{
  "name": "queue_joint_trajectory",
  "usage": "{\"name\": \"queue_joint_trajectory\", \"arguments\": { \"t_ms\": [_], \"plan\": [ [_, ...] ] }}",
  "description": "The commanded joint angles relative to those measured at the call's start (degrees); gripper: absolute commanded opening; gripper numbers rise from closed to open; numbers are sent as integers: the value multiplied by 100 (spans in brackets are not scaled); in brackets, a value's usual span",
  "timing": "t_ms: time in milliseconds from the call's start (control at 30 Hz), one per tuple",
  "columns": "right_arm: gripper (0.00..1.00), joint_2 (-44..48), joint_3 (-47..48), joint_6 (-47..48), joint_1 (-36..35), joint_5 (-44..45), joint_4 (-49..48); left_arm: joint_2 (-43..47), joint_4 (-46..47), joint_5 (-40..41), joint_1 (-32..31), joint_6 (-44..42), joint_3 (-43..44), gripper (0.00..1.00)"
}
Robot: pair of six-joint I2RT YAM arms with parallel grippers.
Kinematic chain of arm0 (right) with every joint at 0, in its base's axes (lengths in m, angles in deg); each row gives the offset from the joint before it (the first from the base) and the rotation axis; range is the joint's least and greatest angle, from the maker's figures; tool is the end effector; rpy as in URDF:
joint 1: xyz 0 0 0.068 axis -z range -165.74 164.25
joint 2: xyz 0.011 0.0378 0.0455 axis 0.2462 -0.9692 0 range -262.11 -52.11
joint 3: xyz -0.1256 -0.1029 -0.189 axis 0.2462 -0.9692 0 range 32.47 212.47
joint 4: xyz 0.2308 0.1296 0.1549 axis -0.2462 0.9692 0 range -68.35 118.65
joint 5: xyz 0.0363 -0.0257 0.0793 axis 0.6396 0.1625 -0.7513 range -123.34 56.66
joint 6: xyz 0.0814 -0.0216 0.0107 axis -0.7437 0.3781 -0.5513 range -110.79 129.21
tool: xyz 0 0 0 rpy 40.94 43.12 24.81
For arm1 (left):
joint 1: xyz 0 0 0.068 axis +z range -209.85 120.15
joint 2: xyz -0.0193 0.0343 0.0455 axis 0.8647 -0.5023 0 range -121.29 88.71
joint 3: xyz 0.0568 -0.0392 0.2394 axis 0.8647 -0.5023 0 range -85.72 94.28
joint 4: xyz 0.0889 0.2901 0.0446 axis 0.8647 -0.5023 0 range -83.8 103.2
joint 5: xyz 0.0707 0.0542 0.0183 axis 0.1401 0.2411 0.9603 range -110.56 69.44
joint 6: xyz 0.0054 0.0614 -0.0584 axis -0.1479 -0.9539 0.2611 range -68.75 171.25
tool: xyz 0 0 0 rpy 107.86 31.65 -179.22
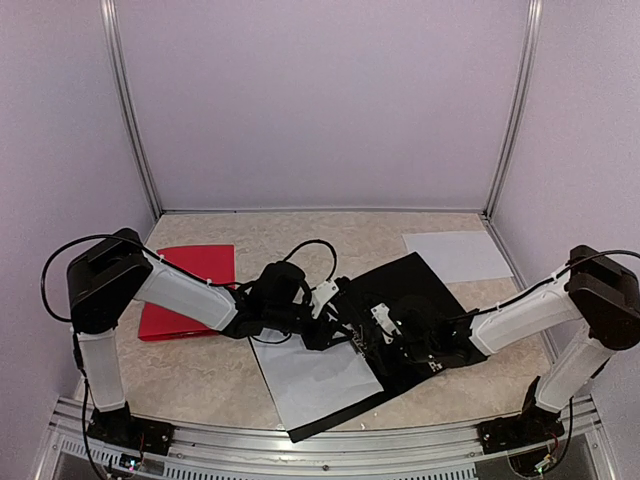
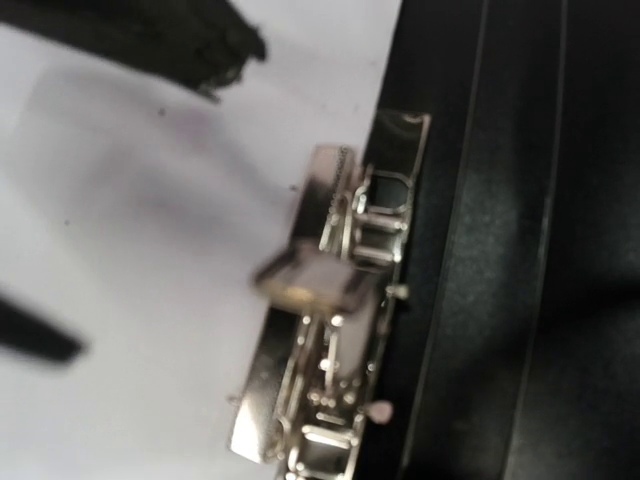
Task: Put the files into the folder
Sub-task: Clamp the file in the folder.
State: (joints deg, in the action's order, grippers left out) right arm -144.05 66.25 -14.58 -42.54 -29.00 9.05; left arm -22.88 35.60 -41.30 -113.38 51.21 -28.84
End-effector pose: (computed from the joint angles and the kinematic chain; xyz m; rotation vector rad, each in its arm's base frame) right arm 0.1894 0.2793 0.0298 -0.6574 2.3524 0.5747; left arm 0.2449 -0.3757 0.0550 1.2049 1.8885 -0.9166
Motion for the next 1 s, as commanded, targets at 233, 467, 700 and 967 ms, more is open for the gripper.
{"name": "queue_joint_trajectory", "arguments": {
  "t_ms": [233,467,700,967],
  "plan": [
    [4,106,-164,1036,296,-921,235,186,687,-253,135,-836,-242,48],
    [3,195,-155,1221,402,-1087,276,144,753,-321,69,-1016,-186,48],
    [3,229,-178,1179,414,-1118,263,53,706,-304,-70,-1093,-65,44],
    [2,243,-192,1106,409,-1160,231,-116,871,-199,-138,-1062,39,39]
  ]
}}
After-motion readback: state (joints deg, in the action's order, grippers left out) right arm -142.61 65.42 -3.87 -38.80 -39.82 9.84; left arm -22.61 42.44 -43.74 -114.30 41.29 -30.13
